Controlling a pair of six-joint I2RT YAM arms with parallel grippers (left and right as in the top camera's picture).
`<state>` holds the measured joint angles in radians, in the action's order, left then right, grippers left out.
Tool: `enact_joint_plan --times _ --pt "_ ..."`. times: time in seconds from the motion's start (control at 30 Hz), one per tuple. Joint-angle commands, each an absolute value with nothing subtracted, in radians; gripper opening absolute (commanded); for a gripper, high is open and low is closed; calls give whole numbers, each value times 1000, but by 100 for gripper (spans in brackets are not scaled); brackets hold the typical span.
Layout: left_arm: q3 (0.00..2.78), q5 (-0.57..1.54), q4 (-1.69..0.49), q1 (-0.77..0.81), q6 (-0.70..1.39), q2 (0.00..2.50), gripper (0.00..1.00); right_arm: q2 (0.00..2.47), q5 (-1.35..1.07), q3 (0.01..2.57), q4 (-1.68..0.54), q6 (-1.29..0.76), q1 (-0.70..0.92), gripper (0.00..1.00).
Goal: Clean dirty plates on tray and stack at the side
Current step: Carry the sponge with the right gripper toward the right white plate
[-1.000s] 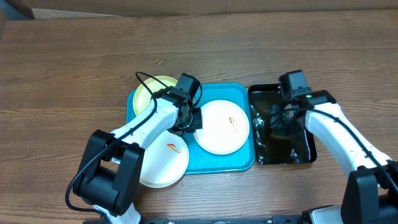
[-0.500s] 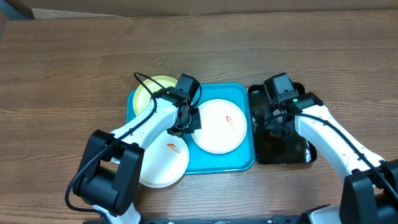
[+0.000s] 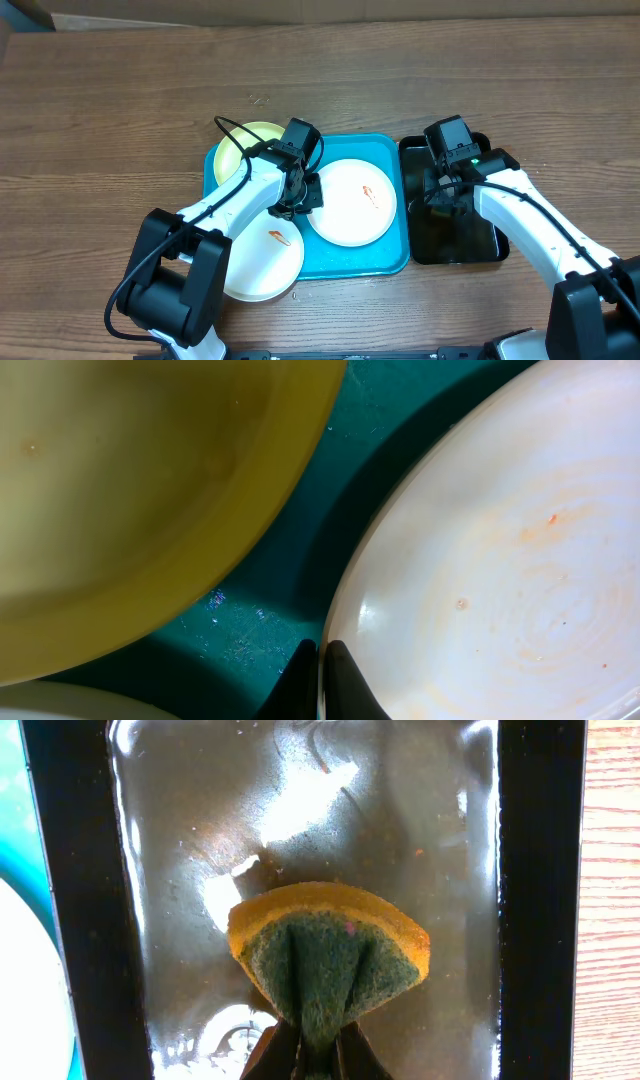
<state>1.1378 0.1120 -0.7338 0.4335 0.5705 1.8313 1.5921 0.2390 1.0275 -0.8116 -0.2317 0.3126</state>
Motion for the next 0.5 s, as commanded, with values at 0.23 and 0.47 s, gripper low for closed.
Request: enact_joint_plan --times 0.23,0.47 --pt "1132 78 -739 422 573 1838 4 1569 262 1051 -787 -232 290 4" --pt "1132 78 -729 422 603 1838 4 1569 276 1150 -842 -233 297 4"
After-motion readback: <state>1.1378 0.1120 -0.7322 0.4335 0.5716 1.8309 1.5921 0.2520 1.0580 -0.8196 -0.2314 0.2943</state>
